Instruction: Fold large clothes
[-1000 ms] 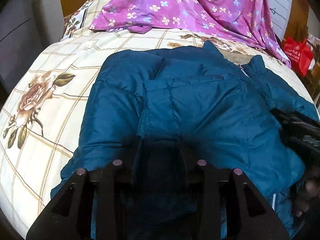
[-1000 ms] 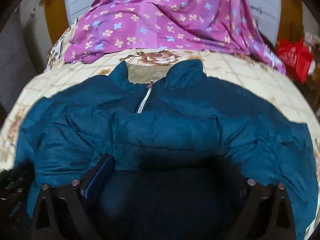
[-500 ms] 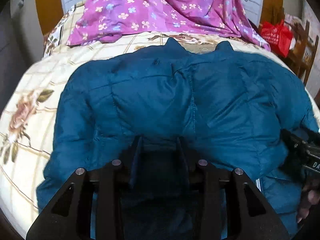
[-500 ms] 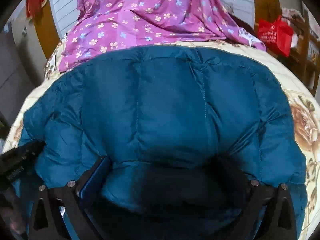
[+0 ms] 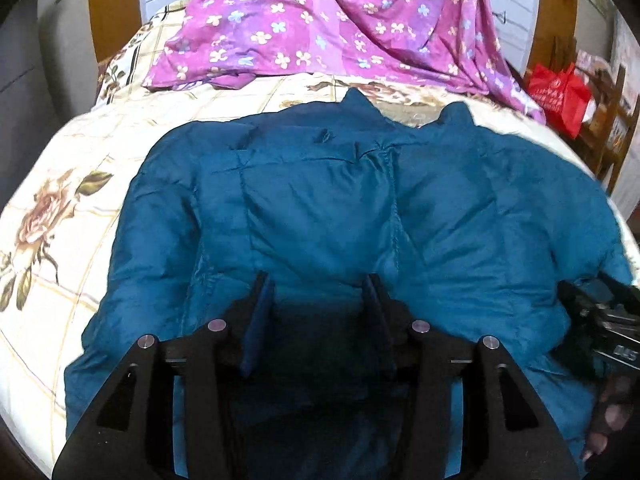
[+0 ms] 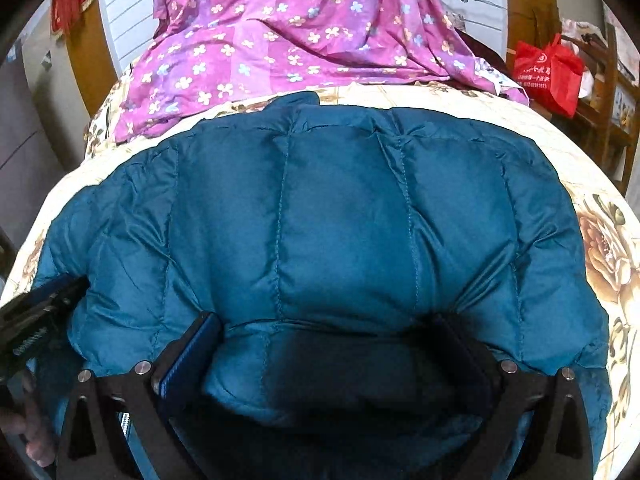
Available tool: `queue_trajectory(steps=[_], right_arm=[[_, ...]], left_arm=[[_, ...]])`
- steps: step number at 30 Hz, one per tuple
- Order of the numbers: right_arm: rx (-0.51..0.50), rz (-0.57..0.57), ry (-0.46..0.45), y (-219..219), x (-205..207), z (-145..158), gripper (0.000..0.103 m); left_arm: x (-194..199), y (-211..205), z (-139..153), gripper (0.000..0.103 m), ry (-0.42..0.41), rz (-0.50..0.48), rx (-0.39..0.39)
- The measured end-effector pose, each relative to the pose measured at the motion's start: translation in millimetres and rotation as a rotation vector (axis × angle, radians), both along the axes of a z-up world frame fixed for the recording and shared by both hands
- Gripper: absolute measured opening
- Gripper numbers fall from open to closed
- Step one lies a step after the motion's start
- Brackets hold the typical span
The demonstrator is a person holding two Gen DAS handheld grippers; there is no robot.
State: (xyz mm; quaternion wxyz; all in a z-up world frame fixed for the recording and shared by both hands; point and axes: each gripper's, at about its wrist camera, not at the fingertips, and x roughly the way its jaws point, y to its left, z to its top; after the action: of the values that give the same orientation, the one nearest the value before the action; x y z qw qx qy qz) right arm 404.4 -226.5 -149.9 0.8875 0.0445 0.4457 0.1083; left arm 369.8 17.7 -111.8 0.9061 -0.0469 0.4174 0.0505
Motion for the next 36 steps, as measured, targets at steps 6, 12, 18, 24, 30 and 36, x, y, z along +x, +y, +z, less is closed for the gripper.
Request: queue_trajectory(steps=[6,12,18,24,30,36], right_arm=[[-0.029,0.014,-0.016,-16.9,-53.3,30.6,0.103],[-0.138,0.081,0.204,-38.2,-130.1,2.5,0.103],[-0.109,0.111,0.198,-62.4,-211.4,11.8,0.103],[-0.001,0.084,0.063,-104.2,-296.1,23.6,0.103],[0.029,-0.021,-0.072,-150.5,-339.7,32.5,0.103],[0.171,-0.043,-0.002,-175.9,-328.7,9.9,0.103]], left_arm=[[-50.9,8.5,19.3,0.047,0.018,-0.033,0.026],[-108.9,21.1,0.7,0.047,0.098,-0.037,0.096],[-170.0,43.8,-7.6,0.054,0.135,-0.023,0.075],[-229.8,55.2,6.5,0.057,0.109,-0.026,0.019],[-283.7,85.8,19.4,0.057,0.077,0.034,-0.002],[-292.6,114.6,6.4,0.057,0.101,0.079,-0.005]])
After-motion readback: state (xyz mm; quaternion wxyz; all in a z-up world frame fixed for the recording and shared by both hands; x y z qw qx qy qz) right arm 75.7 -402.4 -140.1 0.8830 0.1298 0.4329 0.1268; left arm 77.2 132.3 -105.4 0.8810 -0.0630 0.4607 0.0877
